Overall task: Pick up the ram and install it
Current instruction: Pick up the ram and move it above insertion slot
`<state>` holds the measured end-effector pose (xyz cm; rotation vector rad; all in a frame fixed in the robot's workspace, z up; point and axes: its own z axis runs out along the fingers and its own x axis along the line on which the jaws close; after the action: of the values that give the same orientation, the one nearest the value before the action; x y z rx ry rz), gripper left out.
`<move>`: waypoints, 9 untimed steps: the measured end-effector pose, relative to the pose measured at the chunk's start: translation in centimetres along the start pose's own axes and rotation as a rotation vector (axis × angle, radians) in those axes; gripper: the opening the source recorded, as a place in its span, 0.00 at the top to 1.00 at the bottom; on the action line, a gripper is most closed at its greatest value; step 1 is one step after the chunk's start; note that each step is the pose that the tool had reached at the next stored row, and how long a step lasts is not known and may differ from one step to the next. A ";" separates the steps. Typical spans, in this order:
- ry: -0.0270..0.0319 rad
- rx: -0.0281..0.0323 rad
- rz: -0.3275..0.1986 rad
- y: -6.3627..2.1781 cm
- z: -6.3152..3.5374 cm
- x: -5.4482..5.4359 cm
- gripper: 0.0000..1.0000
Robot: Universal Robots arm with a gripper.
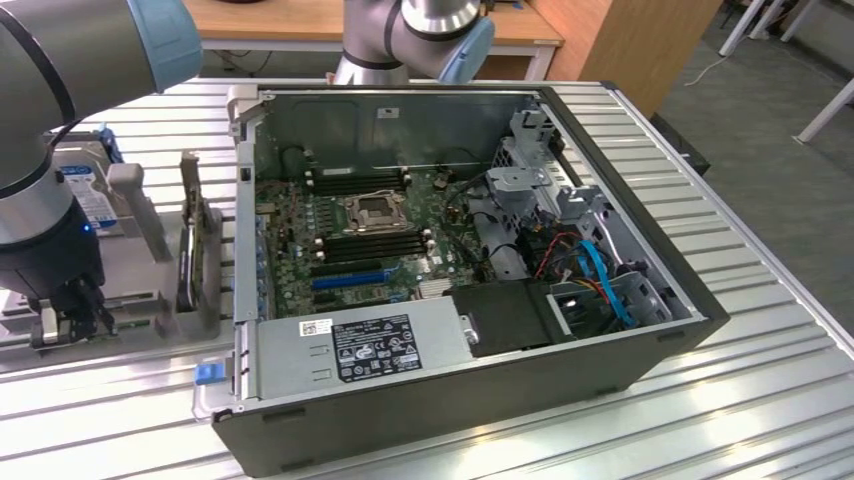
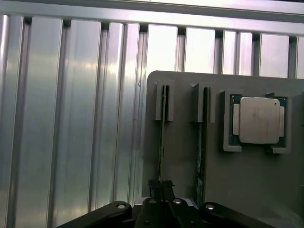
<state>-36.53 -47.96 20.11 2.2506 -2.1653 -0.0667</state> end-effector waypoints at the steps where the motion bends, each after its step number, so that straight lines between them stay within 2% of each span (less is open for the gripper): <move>1: 0.0000 0.0000 0.000 0.00 0.00 0.0 0.88; 9: 0.0000 0.0000 0.000 0.00 -0.12 0.0 0.88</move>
<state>-36.53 -47.95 20.23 2.2507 -2.1652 -0.0667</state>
